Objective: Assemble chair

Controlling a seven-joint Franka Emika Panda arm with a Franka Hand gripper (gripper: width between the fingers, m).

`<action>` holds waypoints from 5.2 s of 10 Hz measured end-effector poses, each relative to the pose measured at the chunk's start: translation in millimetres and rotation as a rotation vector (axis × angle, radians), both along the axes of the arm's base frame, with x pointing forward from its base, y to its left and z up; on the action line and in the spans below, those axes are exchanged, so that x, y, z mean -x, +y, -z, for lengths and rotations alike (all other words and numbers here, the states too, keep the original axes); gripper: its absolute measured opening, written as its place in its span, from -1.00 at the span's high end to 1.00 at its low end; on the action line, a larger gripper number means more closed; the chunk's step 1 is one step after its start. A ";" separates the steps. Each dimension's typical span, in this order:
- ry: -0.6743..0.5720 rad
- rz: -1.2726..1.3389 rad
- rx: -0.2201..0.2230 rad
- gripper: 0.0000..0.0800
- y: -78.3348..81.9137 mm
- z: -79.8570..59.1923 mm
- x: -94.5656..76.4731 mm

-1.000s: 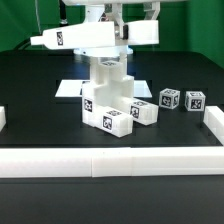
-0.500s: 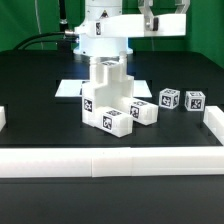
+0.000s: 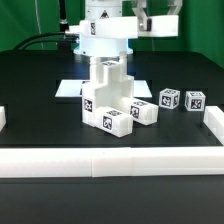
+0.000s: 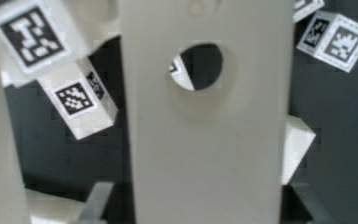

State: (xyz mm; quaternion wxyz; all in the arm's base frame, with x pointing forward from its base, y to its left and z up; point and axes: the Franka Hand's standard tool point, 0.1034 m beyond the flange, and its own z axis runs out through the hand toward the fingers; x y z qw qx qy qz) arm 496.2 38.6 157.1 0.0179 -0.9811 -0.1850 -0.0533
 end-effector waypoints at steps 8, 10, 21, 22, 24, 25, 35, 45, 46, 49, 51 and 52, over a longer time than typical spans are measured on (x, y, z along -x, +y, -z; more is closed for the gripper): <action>0.017 -0.476 0.098 0.29 -12.4 16.3 4.7; 0.023 -0.467 0.092 0.29 -15.0 19.3 5.9; 0.056 -0.348 0.091 0.29 -20.7 34.6 7.9; 0.049 -0.315 0.091 0.29 -18.4 35.2 5.8; 0.048 -0.316 0.092 0.29 -19.0 35.0 5.6; 0.048 -0.315 0.092 0.29 -19.1 35.0 5.6; 0.022 -0.302 0.091 0.29 -16.4 35.5 5.5; 0.032 -0.341 0.111 0.29 -22.8 53.7 3.9; 0.037 -0.342 0.114 0.29 -23.9 56.7 3.0; 0.058 -0.338 0.120 0.29 -31.9 68.0 4.8; 0.066 -0.331 0.123 0.29 -36.5 72.3 4.4; 0.065 -0.330 0.124 0.29 -38.6 72.3 3.5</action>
Offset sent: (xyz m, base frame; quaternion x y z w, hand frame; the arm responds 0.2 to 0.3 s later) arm 0.0000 0.0000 0.0000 0.0000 0.0000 -0.0650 0.9979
